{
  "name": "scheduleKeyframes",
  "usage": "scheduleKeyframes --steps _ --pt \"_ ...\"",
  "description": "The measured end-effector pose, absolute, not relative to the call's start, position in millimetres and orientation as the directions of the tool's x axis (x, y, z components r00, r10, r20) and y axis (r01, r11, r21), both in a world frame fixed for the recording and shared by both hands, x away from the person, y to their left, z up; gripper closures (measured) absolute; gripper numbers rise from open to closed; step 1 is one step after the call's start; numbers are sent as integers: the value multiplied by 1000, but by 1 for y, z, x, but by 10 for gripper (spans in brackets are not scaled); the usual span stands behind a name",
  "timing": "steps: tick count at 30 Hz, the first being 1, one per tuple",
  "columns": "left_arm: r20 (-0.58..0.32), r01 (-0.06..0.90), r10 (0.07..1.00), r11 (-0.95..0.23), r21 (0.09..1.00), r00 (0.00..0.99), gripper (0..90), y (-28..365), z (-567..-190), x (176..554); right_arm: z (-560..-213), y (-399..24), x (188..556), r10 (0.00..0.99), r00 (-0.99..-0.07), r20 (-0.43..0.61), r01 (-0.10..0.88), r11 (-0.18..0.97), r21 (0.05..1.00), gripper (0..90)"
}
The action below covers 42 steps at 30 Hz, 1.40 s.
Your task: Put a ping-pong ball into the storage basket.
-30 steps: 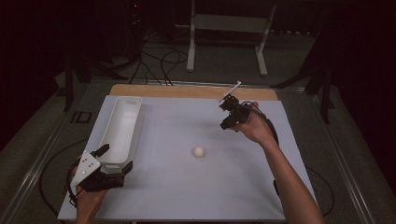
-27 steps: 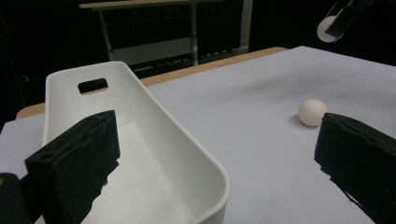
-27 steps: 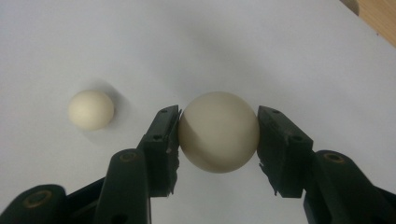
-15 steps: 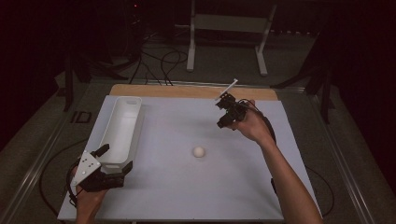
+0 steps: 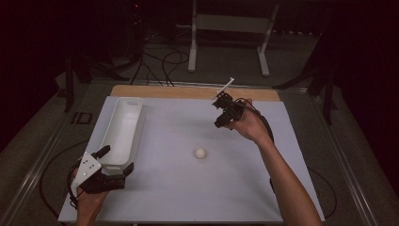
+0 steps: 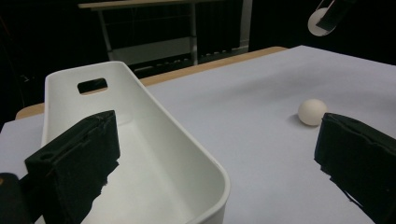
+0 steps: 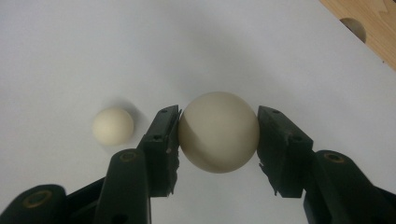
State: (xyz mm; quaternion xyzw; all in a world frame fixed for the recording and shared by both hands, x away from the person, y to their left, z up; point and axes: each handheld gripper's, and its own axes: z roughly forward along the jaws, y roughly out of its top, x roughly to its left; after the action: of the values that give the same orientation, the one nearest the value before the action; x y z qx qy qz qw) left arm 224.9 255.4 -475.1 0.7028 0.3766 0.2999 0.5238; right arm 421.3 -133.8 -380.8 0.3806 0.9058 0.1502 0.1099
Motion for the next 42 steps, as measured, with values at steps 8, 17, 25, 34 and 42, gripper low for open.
scheduleKeyframes --steps 8,17,25,34,42 --pt "27 216 844 -167 962 535 8 256 -475 225 -379 -127 422 715 -694 -84 650 672 356 503" --pt "28 216 844 -169 962 536 7 256 -475 225 -379 -122 423 713 -696 -81 649 674 354 503" --pt "29 216 843 -171 961 537 7 256 -475 225 -379 -115 423 701 -709 -80 636 684 357 503" --pt "27 216 844 -168 962 536 7 256 -475 225 -378 -109 423 690 -720 -71 626 690 363 503" --pt "26 216 844 -166 962 535 7 256 -475 225 -377 -104 423 685 -726 -61 621 691 369 504"
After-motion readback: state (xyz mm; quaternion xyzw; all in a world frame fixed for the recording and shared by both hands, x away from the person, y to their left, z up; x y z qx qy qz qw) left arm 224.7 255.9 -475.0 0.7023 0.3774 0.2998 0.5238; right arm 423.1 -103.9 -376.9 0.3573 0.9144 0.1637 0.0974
